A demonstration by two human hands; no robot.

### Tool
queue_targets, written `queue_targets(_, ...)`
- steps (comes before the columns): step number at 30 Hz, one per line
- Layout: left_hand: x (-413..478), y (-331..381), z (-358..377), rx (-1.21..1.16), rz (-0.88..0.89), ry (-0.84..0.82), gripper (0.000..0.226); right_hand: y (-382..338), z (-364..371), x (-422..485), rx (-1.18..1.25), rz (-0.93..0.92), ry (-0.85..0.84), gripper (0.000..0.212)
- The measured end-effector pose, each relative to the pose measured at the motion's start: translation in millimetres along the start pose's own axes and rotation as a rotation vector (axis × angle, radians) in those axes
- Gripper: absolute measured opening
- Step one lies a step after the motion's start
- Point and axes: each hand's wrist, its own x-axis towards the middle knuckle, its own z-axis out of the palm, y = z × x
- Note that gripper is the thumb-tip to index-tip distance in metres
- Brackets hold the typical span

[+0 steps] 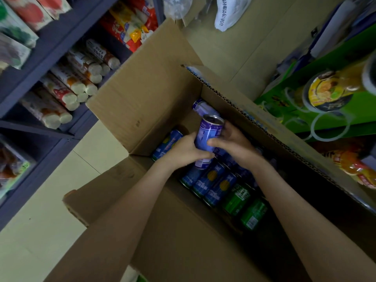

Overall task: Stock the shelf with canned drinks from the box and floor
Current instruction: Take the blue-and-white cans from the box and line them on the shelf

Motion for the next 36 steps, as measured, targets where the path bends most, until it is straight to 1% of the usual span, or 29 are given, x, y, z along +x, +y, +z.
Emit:
queue_targets(1,-4.1,3.2,-0.9,-0.006,-0.017,-0.011,0.037,1.6,-0.8,-1.0,0.014,0.003,-0.016,0.051)
queue_targets(3,-13.4,9.0,-3.7,0.003,-0.071,-0.016,0.026,9.4,-5.1,-1.4,-0.062,0.004,-0.015,0.035)
queue_targets(4,-17.7,11.2,-5.7,-0.002,-0.104,-0.022,0.025,16.1,-10.9,1.5,-0.132,0.004,0.038,0.032)
queue_targets(5,-21.5,11.7,-8.0,-0.027,-0.136,-0.036,0.025,26.2,-19.8,6.9,-0.221,0.004,0.093,0.034)
queue_targets(6,-25.0,11.5,-10.4,-0.062,-0.165,-0.052,0.025,37.7,-29.4,12.4,-0.364,-0.002,0.128,0.037)
queue_targets(7,-27.0,9.3,-13.0,-0.097,-0.186,-0.062,0.025,48.9,-38.3,18.9,-0.575,-0.015,0.125,0.041)
queue_targets(8,-29.1,6.9,-15.1,-0.128,-0.202,-0.059,0.025,61.0,-47.0,26.8,-0.824,-0.035,0.087,0.045)
queue_targets(9,-30.2,2.8,-16.7,-0.163,-0.219,-0.049,0.027,71.1,-53.4,34.0,-1.054,-0.062,0.023,0.051)
queue_targets(11,-31.2,-6.0,-18.2,-0.261,-0.259,-0.019,0.035,81.9,-55.3,42.8,-1.423,-0.073,-0.153,0.065)
queue_targets(13,-32.2,-13.5,-18.8,-0.383,-0.301,-0.002,0.036,88.2,-53.1,51.9,-1.677,-0.142,-0.242,0.07)
queue_targets(15,-33.2,-18.7,-20.1,-0.49,-0.311,0.001,0.031,94.2,-48.9,64.9,-1.783,-0.277,-0.262,0.064)
queue_targets(16,-33.5,-20.2,-21.2,-0.521,-0.303,-0.001,0.033,97.2,-45.8,72.3,-1.823,-0.296,-0.278,0.059)
queue_targets(19,-32.1,-21.6,-25.2,-0.515,-0.255,-0.008,0.055,90.5,-32.9,84.8,-1.97,-0.199,-0.412,0.051)
queue_targets(20,-31.3,-21.7,-26.5,-0.496,-0.249,-0.016,0.059,92.8,-31.0,87.6,-2.027,-0.225,-0.408,0.047)
queue_targets(21,-31.0,-21.2,-27.9,-0.48,-0.247,-0.025,0.062,94.4,-28.0,91.5,-2.06,-0.284,-0.417,0.037)
queue_targets(22,-31.1,-20.6,-28.9,-0.465,-0.244,-0.036,0.063,91.9,-24.0,88.9,-2.047,-0.317,-0.387,0.023)
queue_targets(23,-31.7,-19.4,-29.3,-0.452,-0.236,-0.045,0.064,87.9,-19.9,82.4,-2.043,-0.268,-0.35,0.017)
queue_targets(24,-32.6,-17.9,-29.4,-0.443,-0.226,-0.051,0.065,84.3,-20.5,73.3,-2.004,-0.283,-0.316,0.016)
queue_targets(25,-34.0,-14.6,-28.4,-0.44,-0.218,-0.052,0.064,75.7,-20.9,65.1,-1.938,-0.263,-0.301,0.019)
queue_targets(26,-36.4,-9.2,-26.3,-0.443,-0.212,-0.05,0.064,70.4,-20.2,57.6,-1.845,-0.25,-0.238,0.032)
queue_targets(27,-39.3,-3.5,-24.1,-0.447,-0.208,-0.043,0.062,65.9,-19.5,46.3,-1.738,-0.199,-0.158,0.044)
queue_targets(29,-49.6,11.9,-18.3,-0.437,-0.183,-0.043,0.056,45.5,-15.2,15.1,-1.383,-0.169,0.008,0.055)
queue_targets(30,-56.8,21.9,-15.2,-0.435,-0.164,-0.052,0.05,29.6,-11.1,-4.6,-1.187,-0.173,0.093,0.054)
queue_targets(32,-74.7,43.8,-8.1,-0.468,-0.124,-0.078,0.037,-5.0,-2.7,-49.3,-0.829,-0.16,0.185,0.049)
queue_targets(33,-86.1,56.7,-3.5,-0.491,-0.103,-0.097,0.032,-20.9,0.1,-72.3,-0.699,-0.141,0.219,0.048)
queue_targets(36,-125.4,99.3,14.5,-0.521,-0.034,-0.16,0.028,-70.5,0.5,-143.9,-0.459,-0.145,0.363,0.045)
